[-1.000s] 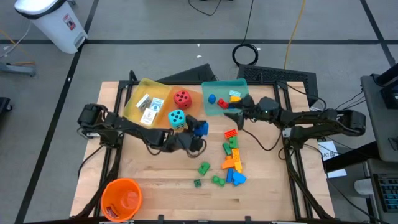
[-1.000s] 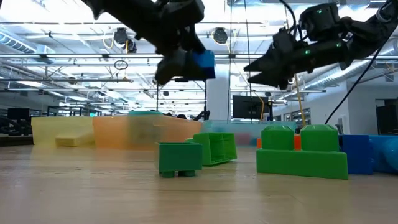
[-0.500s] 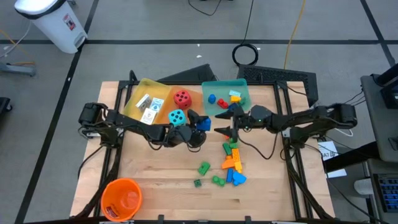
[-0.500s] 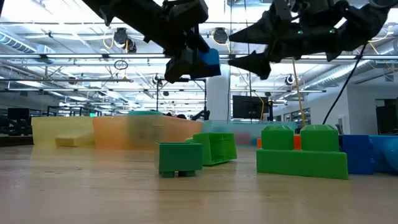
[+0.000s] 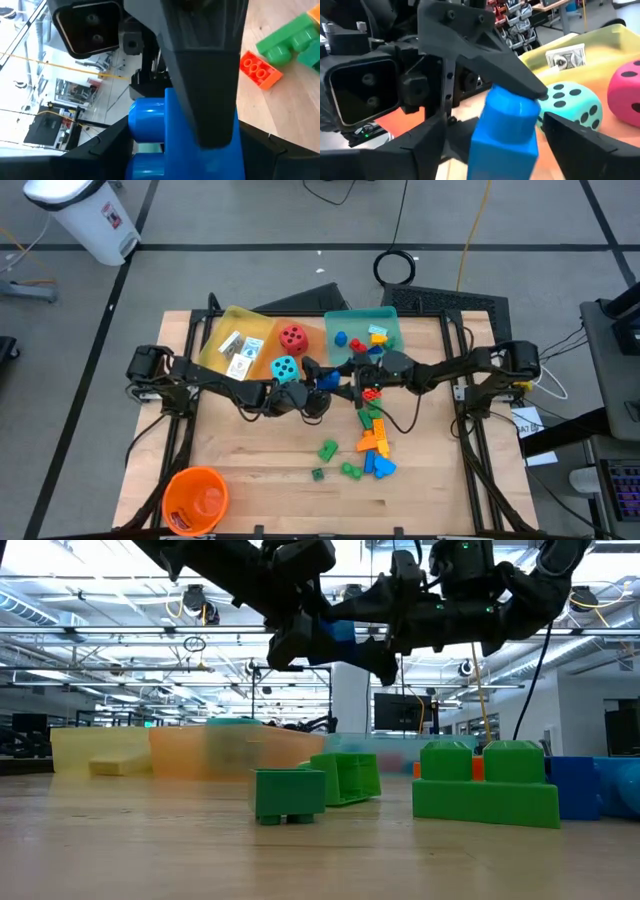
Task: Pick & Place Toys
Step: Put the blue game piece into the blue bin
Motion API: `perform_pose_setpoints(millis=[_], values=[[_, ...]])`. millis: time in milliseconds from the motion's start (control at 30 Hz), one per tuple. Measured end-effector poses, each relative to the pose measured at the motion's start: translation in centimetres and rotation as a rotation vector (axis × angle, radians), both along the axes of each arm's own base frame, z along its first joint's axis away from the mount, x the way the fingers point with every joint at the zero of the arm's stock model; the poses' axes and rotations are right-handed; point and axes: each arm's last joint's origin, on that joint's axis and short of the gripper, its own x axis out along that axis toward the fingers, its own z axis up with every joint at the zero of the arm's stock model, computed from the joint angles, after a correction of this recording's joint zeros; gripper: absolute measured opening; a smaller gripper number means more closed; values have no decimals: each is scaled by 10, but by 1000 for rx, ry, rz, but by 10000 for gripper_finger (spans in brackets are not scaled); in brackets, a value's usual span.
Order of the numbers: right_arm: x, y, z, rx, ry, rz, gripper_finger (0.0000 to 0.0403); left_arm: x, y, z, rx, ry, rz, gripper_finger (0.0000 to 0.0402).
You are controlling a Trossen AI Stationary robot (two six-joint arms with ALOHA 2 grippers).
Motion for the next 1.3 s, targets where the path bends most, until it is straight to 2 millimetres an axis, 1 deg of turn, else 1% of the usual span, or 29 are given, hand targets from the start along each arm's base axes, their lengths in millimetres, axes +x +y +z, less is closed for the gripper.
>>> perform_pose_setpoints(millis=[100, 233, 400, 433, 533, 600, 733, 800, 867, 967, 1033, 1100, 1167, 1300], values=[[1, 0, 1, -8, -6, 2, 265, 0, 0, -1, -1, 12, 1, 268], [2, -1, 1, -24, 5, 0, 201, 0, 0, -2, -29, -6, 13, 269], [2, 0, 1, -34, 10, 41, 105, 0, 1, -1, -67, -37, 37, 300], [2, 0, 0, -53, 14, 50, 97, 0, 1, -2, -88, -42, 33, 305], [-3, -2, 5, -100, 37, 57, 97, 1, -1, -2, -161, -77, 17, 319], [-8, -6, 11, -130, 55, 52, 97, 0, -6, -1, -172, -99, 21, 323], [-26, -14, 23, -198, 143, 21, 97, -2, -14, 1, -84, -74, 46, 322], [-37, -18, 30, -231, 180, -32, 97, -5, -15, 5, -86, -77, 47, 319], [-47, -21, 34, -279, 203, -134, 97, -7, -10, 13, -149, -114, 34, 316], [-63, -22, 29, -345, 262, -282, 97, -15, 5, 24, -290, -106, -40, 314], [-73, -23, 24, -396, 294, -379, 97, -23, 19, 30, -403, -87, -103, 315], [-81, -26, 21, -433, 315, -481, 97, -33, 36, 34, -513, -105, -164, 316], [-89, -30, 14, -446, 357, -555, 97, -43, 51, 32, -615, -131, -218, 315], [-98, -44, 4, -423, 406, -644, 97, -59, 74, 26, -731, -261, -304, 310]])
